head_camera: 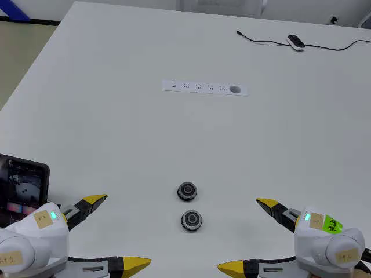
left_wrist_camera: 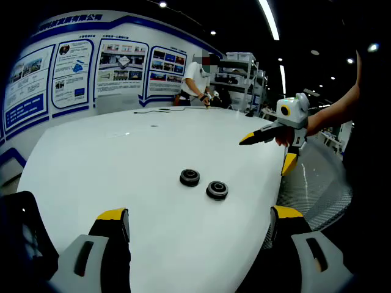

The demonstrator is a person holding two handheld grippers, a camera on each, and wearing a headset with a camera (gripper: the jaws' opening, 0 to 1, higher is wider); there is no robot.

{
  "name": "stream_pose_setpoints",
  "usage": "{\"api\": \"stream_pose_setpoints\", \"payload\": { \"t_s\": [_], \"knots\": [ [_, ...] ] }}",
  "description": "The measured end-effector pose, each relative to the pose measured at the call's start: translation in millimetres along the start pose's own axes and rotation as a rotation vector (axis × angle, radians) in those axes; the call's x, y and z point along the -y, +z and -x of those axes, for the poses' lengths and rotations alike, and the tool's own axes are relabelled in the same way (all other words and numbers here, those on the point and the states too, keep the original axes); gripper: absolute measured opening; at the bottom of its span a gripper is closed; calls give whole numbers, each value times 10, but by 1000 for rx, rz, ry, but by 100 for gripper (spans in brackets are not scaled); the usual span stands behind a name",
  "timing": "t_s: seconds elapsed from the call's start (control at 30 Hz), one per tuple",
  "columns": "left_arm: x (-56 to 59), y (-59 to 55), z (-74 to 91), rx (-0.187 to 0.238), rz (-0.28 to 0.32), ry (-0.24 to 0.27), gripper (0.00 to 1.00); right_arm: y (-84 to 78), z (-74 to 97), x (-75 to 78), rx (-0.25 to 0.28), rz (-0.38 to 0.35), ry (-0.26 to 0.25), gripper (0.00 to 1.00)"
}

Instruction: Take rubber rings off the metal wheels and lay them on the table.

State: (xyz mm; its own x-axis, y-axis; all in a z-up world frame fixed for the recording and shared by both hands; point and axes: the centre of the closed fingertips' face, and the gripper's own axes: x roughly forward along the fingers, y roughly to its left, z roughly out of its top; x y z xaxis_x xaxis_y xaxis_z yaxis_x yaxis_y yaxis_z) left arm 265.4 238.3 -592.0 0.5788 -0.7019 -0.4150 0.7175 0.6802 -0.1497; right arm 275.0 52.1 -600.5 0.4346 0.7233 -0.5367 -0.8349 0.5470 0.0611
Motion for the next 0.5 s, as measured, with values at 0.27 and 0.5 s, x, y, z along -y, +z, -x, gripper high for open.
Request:
{"api": "stream_pose_setpoints", "payload": {
  "t_s": [0.27,0.5],
  "knots": [
    [-3,-23,12,-9,6,1,96,-11,-22,-9,-9,1,6,99],
    [-1,-24,10,-9,5,3,95,-29,-27,-10,-15,-3,8,99]
  ]
}}
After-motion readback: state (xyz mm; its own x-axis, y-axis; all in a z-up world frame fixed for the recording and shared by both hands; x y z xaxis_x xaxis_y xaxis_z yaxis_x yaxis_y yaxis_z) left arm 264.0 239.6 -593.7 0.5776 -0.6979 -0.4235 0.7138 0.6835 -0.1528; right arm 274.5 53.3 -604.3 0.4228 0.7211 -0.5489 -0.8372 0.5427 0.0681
